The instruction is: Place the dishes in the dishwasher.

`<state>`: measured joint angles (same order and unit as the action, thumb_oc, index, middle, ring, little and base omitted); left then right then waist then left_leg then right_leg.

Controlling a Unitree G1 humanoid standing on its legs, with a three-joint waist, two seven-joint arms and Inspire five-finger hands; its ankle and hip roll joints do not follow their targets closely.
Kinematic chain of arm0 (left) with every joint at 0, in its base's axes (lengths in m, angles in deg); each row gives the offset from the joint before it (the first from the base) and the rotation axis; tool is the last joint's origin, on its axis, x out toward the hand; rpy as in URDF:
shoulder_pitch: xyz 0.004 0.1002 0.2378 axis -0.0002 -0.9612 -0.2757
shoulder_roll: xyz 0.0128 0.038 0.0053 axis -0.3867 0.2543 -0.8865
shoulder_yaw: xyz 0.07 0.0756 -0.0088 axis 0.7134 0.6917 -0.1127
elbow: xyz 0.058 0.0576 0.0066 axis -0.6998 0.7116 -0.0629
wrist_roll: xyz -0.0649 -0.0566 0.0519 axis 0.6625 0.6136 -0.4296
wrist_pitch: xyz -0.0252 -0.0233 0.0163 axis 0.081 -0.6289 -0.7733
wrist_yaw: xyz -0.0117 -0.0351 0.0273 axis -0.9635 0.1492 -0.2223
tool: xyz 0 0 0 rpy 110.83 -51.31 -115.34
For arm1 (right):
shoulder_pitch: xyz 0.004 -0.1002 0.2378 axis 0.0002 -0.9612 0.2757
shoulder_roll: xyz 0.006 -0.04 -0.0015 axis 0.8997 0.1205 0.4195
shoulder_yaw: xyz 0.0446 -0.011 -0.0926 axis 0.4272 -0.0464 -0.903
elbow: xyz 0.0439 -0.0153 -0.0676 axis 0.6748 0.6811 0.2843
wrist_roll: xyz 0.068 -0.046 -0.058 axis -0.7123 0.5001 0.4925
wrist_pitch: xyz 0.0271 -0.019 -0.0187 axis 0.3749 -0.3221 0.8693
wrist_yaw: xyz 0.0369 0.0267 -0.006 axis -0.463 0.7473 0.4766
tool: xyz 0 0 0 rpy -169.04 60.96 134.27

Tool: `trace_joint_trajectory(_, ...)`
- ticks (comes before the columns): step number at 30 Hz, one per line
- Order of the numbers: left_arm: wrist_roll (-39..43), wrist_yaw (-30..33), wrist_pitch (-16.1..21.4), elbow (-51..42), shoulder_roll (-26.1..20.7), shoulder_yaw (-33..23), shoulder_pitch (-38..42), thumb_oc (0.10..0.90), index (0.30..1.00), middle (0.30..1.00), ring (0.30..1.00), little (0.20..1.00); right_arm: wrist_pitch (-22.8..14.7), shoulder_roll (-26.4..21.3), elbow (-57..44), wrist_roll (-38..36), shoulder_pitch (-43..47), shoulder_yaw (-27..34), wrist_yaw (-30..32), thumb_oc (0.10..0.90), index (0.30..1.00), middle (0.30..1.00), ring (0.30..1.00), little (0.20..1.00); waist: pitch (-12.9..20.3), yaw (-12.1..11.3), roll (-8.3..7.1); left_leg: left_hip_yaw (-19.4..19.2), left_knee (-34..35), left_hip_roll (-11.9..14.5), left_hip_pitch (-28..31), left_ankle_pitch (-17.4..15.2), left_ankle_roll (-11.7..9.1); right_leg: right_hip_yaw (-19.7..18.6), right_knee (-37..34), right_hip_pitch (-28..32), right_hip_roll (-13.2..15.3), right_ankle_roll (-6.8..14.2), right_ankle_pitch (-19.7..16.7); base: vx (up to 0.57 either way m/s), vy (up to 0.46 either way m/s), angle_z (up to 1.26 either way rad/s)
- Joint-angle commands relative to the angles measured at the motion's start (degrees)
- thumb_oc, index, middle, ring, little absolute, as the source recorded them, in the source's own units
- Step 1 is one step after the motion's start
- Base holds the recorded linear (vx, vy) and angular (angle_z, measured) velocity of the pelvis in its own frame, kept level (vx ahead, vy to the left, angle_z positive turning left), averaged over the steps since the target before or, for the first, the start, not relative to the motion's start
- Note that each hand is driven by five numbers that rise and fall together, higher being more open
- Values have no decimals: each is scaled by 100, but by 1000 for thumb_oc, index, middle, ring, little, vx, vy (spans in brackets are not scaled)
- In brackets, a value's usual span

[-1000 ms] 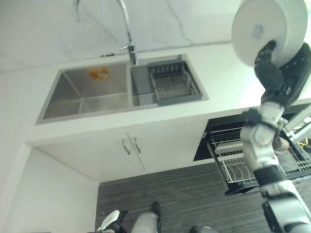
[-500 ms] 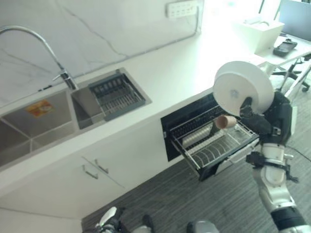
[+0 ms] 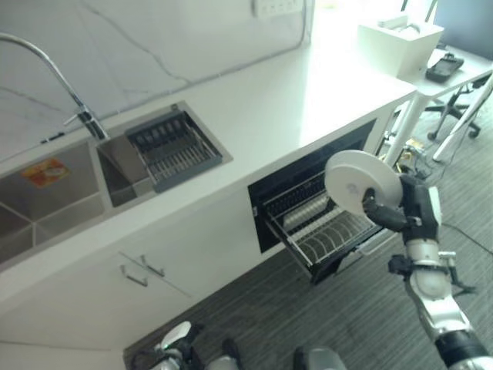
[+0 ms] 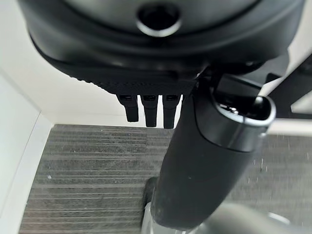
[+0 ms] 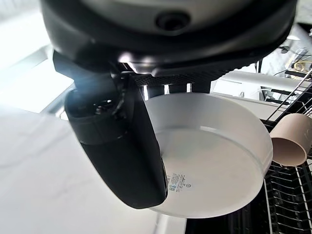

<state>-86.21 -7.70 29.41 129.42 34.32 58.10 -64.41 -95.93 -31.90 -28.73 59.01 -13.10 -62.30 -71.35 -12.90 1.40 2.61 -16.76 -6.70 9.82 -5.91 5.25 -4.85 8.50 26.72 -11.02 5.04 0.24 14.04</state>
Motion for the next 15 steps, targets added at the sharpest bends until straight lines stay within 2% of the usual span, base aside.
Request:
trace_joint_trajectory(1,18,-103,127,-155,121,-19,371,800,900,900,900,900,-269,-168,-217,268,1226,156,135,400,300,300,300,300,-157,-116,-126,687,-1049,-222,-126,-1291,36,486,-953,404,299,511,-481,-48,49,4)
trace_joint_trajectory(5,257,-122,147,-83,195,89,511,800,900,900,900,900,146,-316,444,471,1715,19,581,400,300,300,300,300,-428,-228,-98,855,-1049,-320,-301,-1253,88,484,-953,242,295,494,-551,-65,26,6)
trace_joint_trajectory(7,284,-102,154,-67,210,102,516,800,900,900,900,900,137,-336,543,486,1775,6,602,400,300,300,300,300,-470,-241,-97,878,-1049,-331,-321,-1247,94,484,-953,223,289,491,-561,-36,4,11)
trace_joint_trajectory(12,569,100,196,41,288,153,540,800,900,900,900,900,438,-381,1130,836,2308,-135,1452,400,300,300,300,300,-741,-363,-65,1047,-1049,-427,-459,-1206,146,454,-953,95,244,468,-621,-8,10,6)
trace_joint_trajectory(15,648,149,193,20,261,225,605,800,900,900,900,900,728,-481,1400,1319,2640,-230,2046,400,300,300,300,300,-922,-455,-20,1144,-1049,-495,-565,-1182,184,462,-953,11,233,457,-652,-26,21,8)
